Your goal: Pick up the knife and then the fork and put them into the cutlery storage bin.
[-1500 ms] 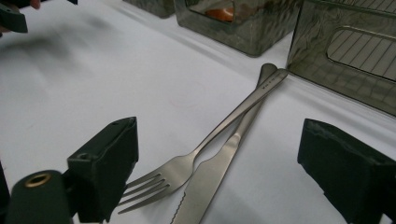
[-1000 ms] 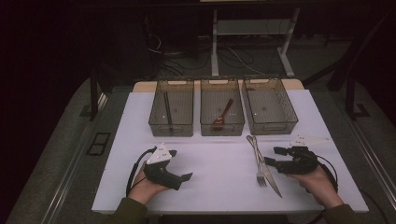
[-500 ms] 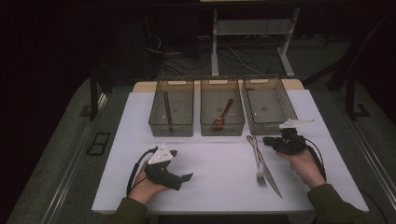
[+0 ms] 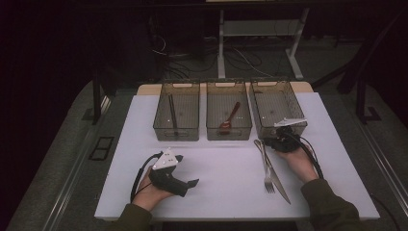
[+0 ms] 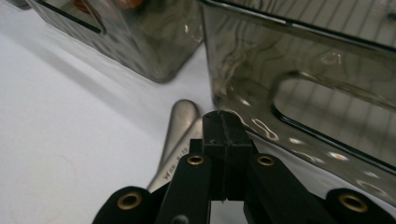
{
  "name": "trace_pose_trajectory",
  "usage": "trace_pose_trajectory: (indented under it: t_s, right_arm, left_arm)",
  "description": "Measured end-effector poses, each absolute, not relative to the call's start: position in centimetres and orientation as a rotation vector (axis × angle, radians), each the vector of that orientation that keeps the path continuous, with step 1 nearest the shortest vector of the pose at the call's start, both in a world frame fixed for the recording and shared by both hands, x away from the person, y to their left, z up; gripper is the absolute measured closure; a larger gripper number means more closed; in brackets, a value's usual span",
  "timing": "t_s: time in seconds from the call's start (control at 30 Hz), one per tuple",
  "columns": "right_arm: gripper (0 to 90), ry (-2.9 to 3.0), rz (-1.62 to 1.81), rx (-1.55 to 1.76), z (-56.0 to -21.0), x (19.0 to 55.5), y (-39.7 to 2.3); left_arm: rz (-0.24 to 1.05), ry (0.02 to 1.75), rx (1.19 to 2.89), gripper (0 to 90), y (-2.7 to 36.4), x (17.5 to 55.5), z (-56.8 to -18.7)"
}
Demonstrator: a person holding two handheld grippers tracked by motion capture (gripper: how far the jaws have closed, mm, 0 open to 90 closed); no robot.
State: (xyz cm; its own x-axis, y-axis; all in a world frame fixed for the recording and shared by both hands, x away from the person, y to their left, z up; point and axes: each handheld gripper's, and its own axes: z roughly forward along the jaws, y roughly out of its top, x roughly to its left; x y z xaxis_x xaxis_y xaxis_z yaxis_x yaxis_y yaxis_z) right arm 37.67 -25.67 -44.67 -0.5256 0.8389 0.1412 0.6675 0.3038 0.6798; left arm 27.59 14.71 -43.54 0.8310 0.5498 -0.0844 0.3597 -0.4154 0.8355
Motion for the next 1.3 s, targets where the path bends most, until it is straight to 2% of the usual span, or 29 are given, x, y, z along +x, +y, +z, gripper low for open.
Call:
trace_pose_trajectory:
  t_s: [1.3]
  right_arm:
    - [88.9, 2.510, 1.005, 1.214, -44.7, 36.2, -21.5]
  left_arm:
    - [0.233, 0.660, 2.053, 0.0, 14.7, 27.6, -43.6]
